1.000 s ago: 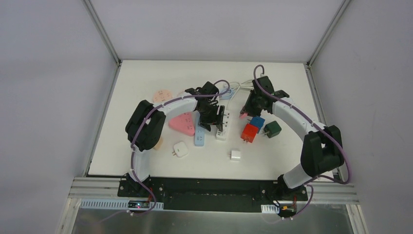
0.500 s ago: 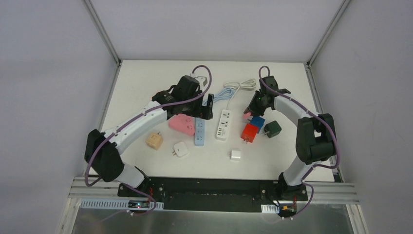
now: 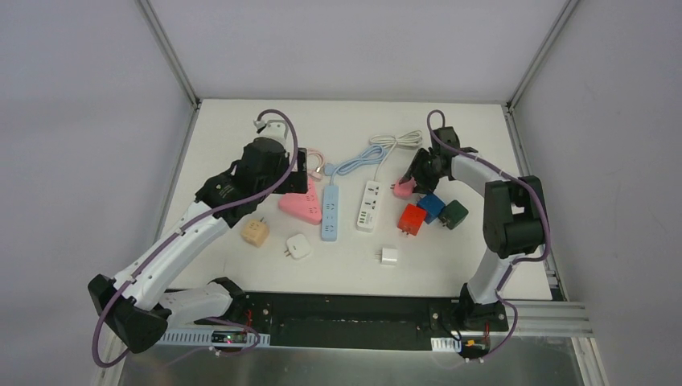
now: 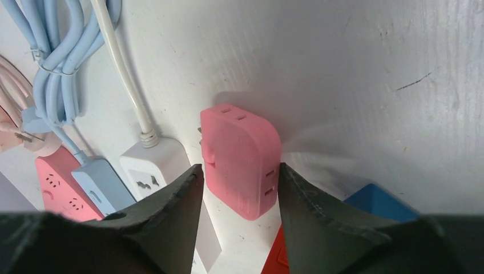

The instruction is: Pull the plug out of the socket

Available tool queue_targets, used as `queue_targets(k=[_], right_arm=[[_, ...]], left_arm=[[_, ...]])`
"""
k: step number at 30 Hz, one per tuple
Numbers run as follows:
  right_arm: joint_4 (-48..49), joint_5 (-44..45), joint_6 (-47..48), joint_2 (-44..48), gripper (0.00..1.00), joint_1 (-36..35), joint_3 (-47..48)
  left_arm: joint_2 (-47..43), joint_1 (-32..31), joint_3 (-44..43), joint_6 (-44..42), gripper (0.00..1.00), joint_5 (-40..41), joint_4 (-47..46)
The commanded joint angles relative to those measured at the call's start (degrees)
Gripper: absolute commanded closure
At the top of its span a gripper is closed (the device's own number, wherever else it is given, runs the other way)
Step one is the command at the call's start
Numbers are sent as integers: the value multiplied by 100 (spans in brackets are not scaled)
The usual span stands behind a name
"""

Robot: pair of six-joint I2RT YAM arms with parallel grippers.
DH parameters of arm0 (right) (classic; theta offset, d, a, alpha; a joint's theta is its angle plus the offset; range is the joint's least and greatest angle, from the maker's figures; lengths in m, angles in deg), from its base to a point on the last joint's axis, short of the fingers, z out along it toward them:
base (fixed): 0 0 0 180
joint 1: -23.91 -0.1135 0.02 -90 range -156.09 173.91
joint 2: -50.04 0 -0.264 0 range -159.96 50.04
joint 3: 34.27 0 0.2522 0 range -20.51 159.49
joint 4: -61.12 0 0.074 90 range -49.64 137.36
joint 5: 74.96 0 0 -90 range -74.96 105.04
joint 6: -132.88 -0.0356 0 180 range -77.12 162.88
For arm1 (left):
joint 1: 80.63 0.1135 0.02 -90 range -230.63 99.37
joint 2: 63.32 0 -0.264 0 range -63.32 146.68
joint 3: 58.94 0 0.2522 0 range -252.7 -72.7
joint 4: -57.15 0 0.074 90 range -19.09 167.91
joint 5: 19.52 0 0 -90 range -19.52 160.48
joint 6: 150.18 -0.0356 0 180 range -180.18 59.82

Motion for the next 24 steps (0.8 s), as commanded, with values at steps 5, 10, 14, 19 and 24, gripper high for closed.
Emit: queue_targets(k=[5,10,14,19,24], right_arm=[[-15,30,183,352,43,88,365],[-330,553,175,852,40,89,470],[-280,807,41,1485,35,85,197],[-250,1703,315,2500,14,-11,-229],[-689,2238,362,3729,0,-50,-118]], left_arm=[[-408,94,-385,336,6,716,623],[-669,95,-670,541,6,700,1019],[-931,94,-847,661,1,746,1416],[-1289,94,-1076,961,1,1163,1964],[-1453,94,-1837,669,1,1375,2465]])
